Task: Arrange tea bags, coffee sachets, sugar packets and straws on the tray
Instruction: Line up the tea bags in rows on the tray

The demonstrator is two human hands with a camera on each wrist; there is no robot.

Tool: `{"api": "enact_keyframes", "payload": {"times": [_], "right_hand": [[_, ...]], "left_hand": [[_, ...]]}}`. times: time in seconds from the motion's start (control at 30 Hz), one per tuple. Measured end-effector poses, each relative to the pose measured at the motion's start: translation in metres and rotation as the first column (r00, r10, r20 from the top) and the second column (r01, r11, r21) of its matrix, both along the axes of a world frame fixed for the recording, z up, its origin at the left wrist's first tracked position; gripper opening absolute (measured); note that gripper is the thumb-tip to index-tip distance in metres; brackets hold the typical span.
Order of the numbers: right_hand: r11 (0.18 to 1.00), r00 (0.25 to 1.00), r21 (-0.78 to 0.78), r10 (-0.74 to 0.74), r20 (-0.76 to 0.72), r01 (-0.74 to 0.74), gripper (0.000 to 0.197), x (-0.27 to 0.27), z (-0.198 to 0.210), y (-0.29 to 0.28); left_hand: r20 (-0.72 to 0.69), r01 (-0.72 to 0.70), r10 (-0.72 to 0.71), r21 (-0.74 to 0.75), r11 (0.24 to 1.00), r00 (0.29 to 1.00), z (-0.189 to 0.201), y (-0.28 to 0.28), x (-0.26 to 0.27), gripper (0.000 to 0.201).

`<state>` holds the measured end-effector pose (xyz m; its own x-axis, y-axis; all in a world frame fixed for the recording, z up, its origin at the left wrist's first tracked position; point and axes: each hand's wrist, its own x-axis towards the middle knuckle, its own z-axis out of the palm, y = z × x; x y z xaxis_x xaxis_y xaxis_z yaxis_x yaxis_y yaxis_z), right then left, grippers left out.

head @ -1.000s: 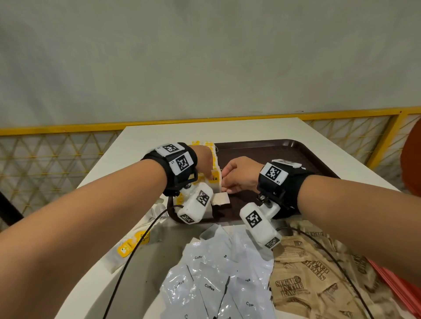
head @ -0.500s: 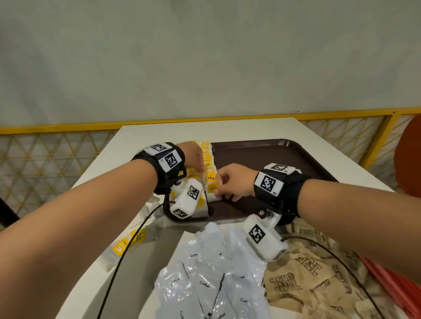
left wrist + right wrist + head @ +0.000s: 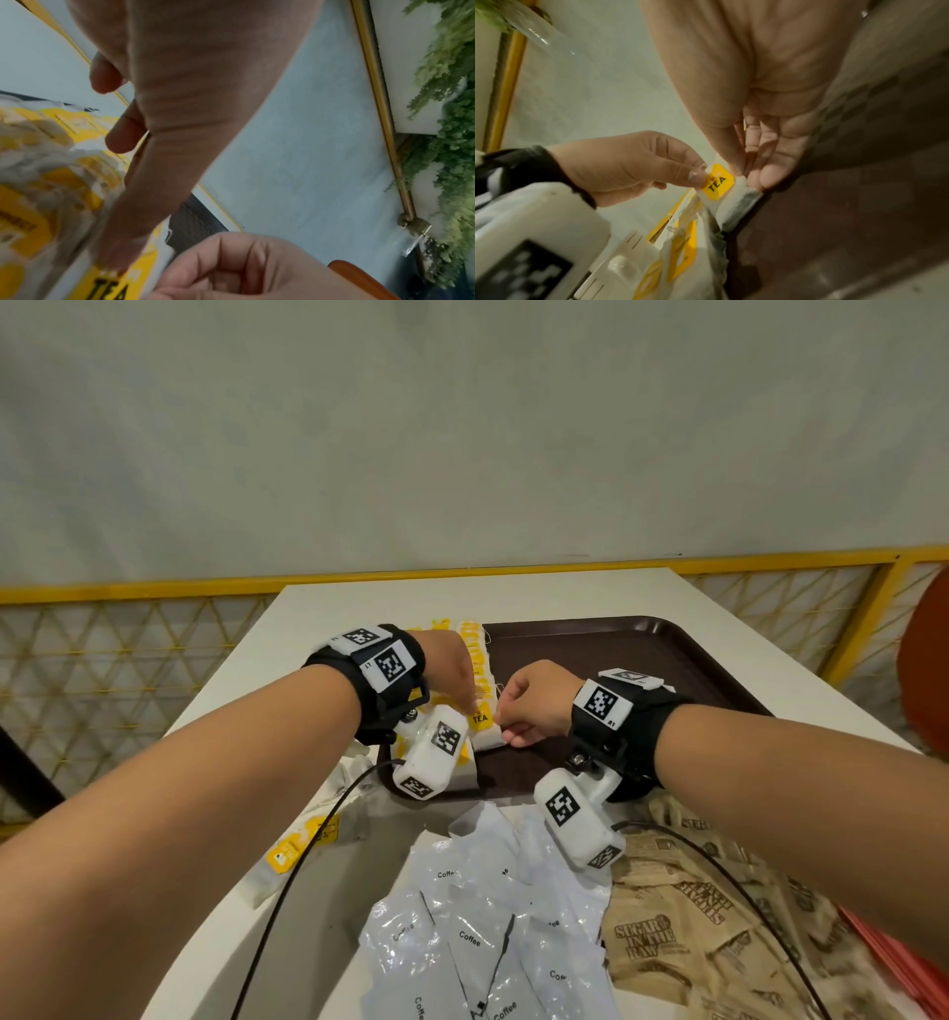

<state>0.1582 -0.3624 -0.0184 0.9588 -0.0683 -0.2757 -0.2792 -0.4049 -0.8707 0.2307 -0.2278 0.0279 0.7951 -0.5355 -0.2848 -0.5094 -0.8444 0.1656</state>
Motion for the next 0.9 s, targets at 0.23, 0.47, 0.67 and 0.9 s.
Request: {"api": "enact_keyframes", "payload": {"times": [0.23, 0.47, 0.67, 0.9], "right_hand": [[0.987, 0.994, -0.141, 0.089, 0.059, -0.080, 0.024, -0.006, 0.003, -0.002], [0.909, 0.977, -0.379, 0.205, 0.053, -0.170, 0.020, -0.003, -0.003, 0.005], [0.892, 0.969, -0.405, 0.240, 0.053, -0.199, 0.021, -0.002, -0.003, 0.004], [0.939, 0.970, -0.263, 0.240, 0.038, -0.222, 0.016, -0.002, 0.002, 0.002]], "left_hand": [[0.060, 0.015, -0.013, -0.035, 0.999, 0.998, -0.007, -0.009, 0.006, 0.027], [0.070, -0.007, 0.014, -0.101, 0.995, 0.997, -0.015, -0.008, 0.006, 0.016], [0.025, -0.034, 0.037, -0.122, 0.992, 0.999, -0.005, 0.003, 0.007, 0.027], [0.041, -0.014, 0.017, -0.079, 0.997, 0.999, -0.006, 0.002, 0.005, 0.034]]}}
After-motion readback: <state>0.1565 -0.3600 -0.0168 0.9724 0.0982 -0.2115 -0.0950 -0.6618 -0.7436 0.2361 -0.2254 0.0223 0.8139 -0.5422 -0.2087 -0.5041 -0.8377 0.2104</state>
